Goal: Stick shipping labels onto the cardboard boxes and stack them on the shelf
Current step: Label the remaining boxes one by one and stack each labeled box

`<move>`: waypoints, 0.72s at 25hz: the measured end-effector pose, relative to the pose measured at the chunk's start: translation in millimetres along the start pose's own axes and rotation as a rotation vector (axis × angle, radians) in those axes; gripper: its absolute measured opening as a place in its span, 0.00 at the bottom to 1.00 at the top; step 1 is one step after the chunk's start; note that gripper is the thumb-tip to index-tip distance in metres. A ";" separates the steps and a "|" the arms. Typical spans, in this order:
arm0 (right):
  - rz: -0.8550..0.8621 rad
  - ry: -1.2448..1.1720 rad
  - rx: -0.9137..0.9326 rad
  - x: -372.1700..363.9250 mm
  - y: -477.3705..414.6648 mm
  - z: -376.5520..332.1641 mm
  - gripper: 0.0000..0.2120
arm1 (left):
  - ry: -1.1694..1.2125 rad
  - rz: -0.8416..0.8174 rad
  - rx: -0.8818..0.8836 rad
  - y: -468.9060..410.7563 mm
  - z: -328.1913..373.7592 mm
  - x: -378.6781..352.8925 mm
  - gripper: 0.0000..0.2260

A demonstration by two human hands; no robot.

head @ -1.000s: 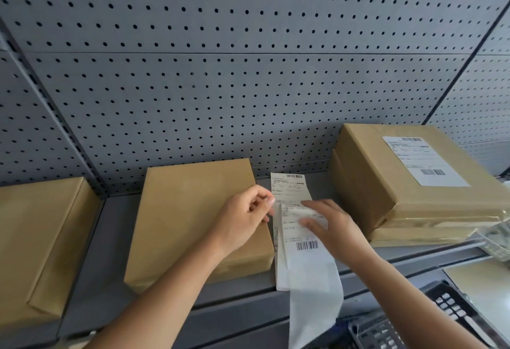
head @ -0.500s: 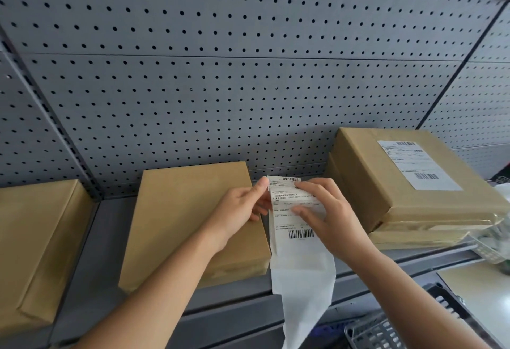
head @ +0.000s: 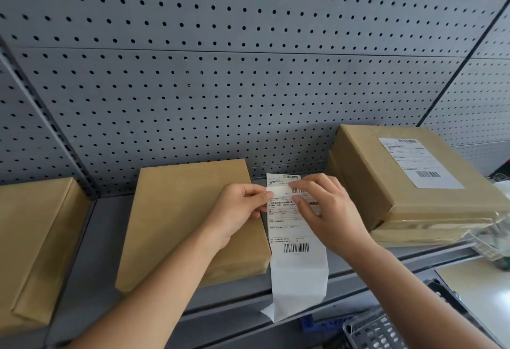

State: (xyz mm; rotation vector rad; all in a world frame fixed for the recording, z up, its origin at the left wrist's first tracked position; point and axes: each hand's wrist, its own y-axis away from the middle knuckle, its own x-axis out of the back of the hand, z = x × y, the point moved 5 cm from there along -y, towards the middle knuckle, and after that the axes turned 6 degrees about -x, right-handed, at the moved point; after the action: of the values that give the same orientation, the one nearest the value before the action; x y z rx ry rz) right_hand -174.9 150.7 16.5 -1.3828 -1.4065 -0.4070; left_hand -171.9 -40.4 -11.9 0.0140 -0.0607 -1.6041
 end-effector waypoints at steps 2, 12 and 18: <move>0.029 0.070 0.040 -0.8 -5.7 -6.3 0.12 | -0.010 -0.002 -0.019 0.5 -0.1 -0.1 0.03; 0.012 0.112 0.146 -13.0 -16.6 -31.1 0.09 | 0.000 -0.081 0.012 0.6 -3.7 0.5 0.09; 0.006 0.034 0.104 -14.3 -18.1 -33.8 0.09 | 0.156 -0.037 0.162 -5.1 -5.4 7.3 0.15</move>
State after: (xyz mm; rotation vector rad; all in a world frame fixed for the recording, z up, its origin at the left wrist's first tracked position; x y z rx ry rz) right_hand -179.5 110.9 24.8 -1.2897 -1.3761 -0.3471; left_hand -177.0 -47.7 -17.2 0.2666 -0.0696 -1.6266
